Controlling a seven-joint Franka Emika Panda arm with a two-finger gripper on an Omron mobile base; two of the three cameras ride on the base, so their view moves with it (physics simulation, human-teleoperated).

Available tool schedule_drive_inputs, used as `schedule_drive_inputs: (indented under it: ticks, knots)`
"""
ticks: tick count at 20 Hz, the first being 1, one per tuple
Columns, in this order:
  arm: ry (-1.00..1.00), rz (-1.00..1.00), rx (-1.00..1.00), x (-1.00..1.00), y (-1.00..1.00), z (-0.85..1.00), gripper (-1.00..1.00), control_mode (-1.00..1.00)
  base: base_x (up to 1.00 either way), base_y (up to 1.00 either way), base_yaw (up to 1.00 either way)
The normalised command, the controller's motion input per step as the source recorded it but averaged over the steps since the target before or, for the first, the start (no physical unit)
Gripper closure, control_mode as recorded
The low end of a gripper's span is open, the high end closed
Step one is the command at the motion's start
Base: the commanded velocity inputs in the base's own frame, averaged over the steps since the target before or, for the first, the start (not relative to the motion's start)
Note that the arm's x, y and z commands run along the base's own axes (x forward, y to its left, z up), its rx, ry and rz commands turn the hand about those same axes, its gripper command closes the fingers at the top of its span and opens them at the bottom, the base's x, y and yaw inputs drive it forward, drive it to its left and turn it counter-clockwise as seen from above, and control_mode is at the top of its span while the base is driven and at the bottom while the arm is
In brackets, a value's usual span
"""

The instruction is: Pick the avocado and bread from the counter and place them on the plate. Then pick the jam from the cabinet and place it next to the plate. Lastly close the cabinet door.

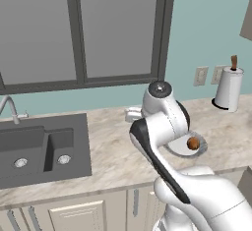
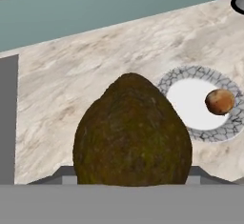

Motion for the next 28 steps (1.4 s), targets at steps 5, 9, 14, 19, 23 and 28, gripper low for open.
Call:
schedule_drive_inputs:
  ticks: [5, 9, 14, 19, 23, 28]
  knots:
    - [0.01, -0.1, 0.0, -0.11, -0.49, 0.0, 1.0, -1.0, 0.0, 0.0, 0.0]
    - [0.0, -0.1, 0.0, 0.0, -0.43, -0.04, 1.0, -1.0, 0.0, 0.0, 0.0]
    - [0.01, -0.1, 0.0, 0.0, -0.38, -0.09, 1.0, -1.0, 0.0, 0.0, 0.0]
    - [0.01, -0.1, 0.0, 0.0, -0.38, -0.21, 1.0, -1.0, 0.0, 0.0, 0.0]
    - [0.0, -0.11, 0.0, 0.0, -0.18, -0.41, 1.0, -1.0, 0.0, 0.0, 0.0]
    - [0.0, -0.1, 0.0, 0.0, -0.15, -0.42, 1.0, -1.0, 0.0, 0.0, 0.0]
